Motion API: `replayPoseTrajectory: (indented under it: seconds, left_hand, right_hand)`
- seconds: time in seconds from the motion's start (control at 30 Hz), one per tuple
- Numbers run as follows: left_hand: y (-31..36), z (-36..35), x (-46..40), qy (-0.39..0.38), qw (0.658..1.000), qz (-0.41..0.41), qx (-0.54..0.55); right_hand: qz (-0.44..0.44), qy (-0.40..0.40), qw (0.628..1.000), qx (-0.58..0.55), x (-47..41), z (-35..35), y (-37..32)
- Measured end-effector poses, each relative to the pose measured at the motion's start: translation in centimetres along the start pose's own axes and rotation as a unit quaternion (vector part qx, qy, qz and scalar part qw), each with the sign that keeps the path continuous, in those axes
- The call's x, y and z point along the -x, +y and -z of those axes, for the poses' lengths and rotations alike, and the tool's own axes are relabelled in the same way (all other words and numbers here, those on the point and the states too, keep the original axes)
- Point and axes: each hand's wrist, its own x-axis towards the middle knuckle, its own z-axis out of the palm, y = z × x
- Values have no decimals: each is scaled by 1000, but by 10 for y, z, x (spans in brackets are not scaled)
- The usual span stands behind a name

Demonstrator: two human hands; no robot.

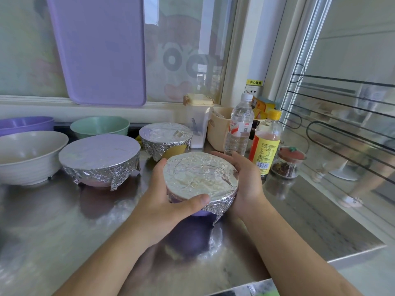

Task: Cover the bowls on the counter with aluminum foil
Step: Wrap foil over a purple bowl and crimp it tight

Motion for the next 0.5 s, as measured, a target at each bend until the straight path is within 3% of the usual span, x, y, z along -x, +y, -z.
replayPoseTrajectory:
  seconds: [0.13,0.33,0.5]
  left_hand:
    - [-2,-4,0,-5,1000,-29,6]
    - [3,-9,3,4,998,-64,7]
    - [6,-9,5,21,998,-63,6]
  right_hand:
    - [-18,15,997,-71,5,-3,5]
    - [-42,14,996,-78,12,-7,3]
    - [-10,86,994,-60,15,-11,2]
